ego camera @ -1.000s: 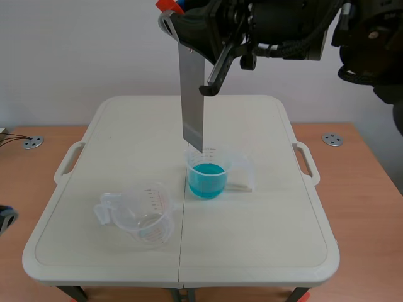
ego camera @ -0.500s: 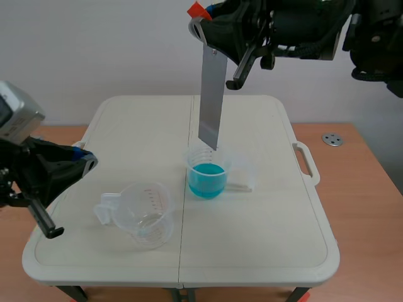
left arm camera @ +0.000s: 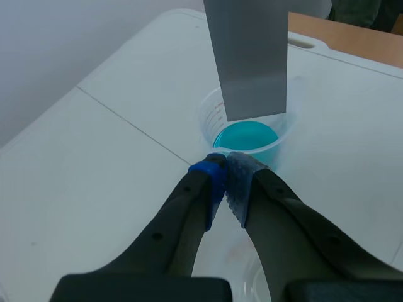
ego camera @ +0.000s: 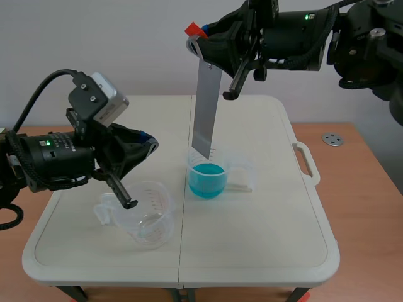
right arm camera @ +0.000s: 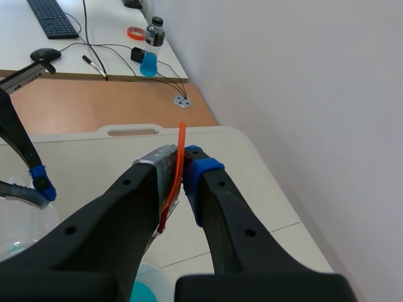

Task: Hold the metal plate by the orange handle, dip it into the blue solution, take it out and point at it, then put the plate back in the beaker on the left.
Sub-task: 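Point at the plate with the left hand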

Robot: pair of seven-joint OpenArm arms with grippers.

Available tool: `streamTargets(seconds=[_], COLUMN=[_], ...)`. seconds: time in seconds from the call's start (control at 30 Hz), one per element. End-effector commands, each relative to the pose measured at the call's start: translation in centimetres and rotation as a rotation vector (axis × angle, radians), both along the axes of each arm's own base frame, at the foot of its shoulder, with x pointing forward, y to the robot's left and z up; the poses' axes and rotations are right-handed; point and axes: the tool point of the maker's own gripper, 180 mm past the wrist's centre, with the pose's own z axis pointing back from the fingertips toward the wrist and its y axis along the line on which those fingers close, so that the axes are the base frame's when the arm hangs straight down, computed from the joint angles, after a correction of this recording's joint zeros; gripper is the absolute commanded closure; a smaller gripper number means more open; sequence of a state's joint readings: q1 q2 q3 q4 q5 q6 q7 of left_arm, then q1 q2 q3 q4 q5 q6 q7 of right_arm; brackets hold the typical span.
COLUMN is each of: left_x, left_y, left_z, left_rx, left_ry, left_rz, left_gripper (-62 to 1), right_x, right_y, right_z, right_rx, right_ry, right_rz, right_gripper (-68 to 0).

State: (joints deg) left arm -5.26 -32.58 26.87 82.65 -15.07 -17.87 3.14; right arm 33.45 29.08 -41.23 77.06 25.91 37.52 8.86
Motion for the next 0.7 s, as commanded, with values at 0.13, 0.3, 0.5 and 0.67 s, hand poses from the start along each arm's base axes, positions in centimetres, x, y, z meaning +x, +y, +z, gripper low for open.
streamTargets(seconds=[0.13, 0.3, 0.5, 0.67], left_x=[1.9, 2.9, 3.2, 3.2], left_y=[-1.1, -1.2, -1.2, -1.2], left_z=[0.5, -0.4, -1.3, -1.4], left_rx=[-0.015, 0.012, 0.035, 0.034], left_ry=[-0.036, -0.039, -0.032, -0.031], left_rz=[0.012, 0.036, 0.043, 0.043], left_gripper=[-3.2, -3.2, -3.2, -3.2], right_x=[0.3, 0.3, 0.3, 0.3], right_y=[0.1, 0.1, 0.1, 0.1], right_z=[2.0, 2.0, 2.0, 2.0], right_rx=[0.036, 0.035, 0.037, 0.036], right_ry=[-0.044, -0.044, -0.044, -0.044], right_rz=[0.008, 0.008, 0.008, 0.008], right_gripper=[-1.3, -1.3, -1.3, -1.3])
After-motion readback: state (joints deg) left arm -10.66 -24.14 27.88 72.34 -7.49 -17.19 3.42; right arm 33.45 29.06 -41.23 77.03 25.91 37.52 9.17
